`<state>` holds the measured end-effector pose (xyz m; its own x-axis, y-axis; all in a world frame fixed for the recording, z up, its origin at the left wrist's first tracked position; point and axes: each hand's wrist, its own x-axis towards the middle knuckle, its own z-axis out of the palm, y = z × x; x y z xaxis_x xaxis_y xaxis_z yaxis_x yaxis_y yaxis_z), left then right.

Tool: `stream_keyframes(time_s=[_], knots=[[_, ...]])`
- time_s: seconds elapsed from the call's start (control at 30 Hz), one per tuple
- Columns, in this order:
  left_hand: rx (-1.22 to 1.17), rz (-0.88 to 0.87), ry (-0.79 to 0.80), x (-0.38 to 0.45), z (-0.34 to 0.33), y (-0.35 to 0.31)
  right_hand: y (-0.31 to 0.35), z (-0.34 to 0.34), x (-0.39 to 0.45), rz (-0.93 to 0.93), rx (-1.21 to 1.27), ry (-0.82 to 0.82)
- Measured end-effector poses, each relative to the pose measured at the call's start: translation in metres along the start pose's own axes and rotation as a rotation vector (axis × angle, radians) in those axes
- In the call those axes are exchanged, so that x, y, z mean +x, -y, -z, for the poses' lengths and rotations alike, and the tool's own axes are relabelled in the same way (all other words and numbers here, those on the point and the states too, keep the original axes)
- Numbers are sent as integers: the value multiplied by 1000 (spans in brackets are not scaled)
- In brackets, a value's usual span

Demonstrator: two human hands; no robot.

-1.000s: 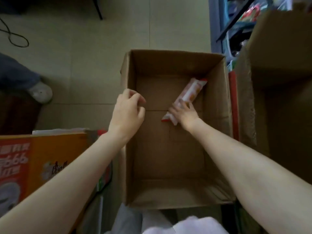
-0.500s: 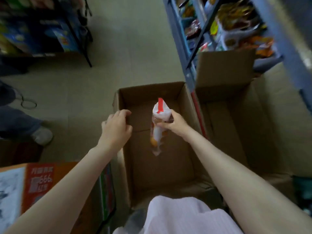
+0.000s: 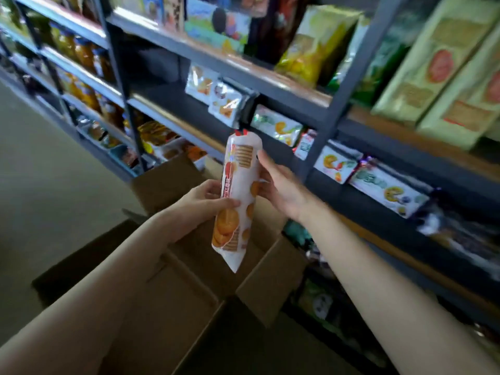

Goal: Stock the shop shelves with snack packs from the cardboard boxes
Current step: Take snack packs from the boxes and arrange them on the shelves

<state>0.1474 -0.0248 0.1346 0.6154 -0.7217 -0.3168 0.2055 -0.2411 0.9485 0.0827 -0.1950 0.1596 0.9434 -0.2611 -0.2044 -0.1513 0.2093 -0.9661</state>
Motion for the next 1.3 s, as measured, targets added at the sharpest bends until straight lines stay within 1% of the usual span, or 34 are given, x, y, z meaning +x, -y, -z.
stream_keyframes(time_s=[0.07,0.13,0.2,0.3,0.33,0.37,0.4,0.43,0.5,0.53,0.57,0.6,0.63,0.7,0.73,0.77,0.83,0.9,0.97,1.03,1.1,1.2,1.3], knots=[[-37,-6,70,19,-50,-11,11,48,-41,16,86,-135],[-21,-20,138,34,-102,-20,16,93,-81,-12,57,-209],[73,-53,174,46,-156,-27,18,132,-120,-37,-5,-301],[225,-76,290,57,-238,-33,21,193,-177,45,-15,-552],[253,-73,346,59,-266,-33,21,215,-199,74,-86,-648],[276,-71,395,60,-295,-32,19,238,-224,86,-236,-720],[309,-66,432,61,-324,-30,15,261,-250,90,-444,-751],[352,-66,477,60,-351,-28,9,283,-277,85,-715,-744],[493,-88,560,60,-406,-22,-8,326,-327,17,-1250,-639],[598,-100,593,58,-433,-21,-17,347,-349,-33,-1434,-584],[702,-114,639,56,-474,-17,-30,376,-377,-91,-1530,-567],[780,-140,682,52,-492,-18,-38,389,-387,-109,-1591,-546],[854,-181,758,49,-510,-17,-44,401,-395,-120,-1651,-524],[1018,-291,917,42,-571,-12,-54,434,-427,-153,-1748,-493],[1084,-350,960,40,-597,-11,-58,448,-440,-193,-1751,-461],[1140,-405,987,40,-619,-10,-62,460,-453,-225,-1704,-457],[1280,-517,999,43,-657,-11,-69,482,-476,-292,-1560,-503],[1478,-630,989,46,-694,-12,-73,501,-495,-359,-1510,-551],[1576,-733,999,47,-730,-10,-78,524,-513,-439,-1472,-574],[1591,-800,1019,47,-765,-5,-82,542,-533,-504,-1383,-604],[1554,-855,1030,44,-800,1,-83,564,-558,-514,-1342,-666],[1487,-992,1043,28,-851,9,-87,597,-609,-537,-1344,-790],[1430,-1137,1029,12,-900,18,-96,639,-668,-613,-1372,-904]])
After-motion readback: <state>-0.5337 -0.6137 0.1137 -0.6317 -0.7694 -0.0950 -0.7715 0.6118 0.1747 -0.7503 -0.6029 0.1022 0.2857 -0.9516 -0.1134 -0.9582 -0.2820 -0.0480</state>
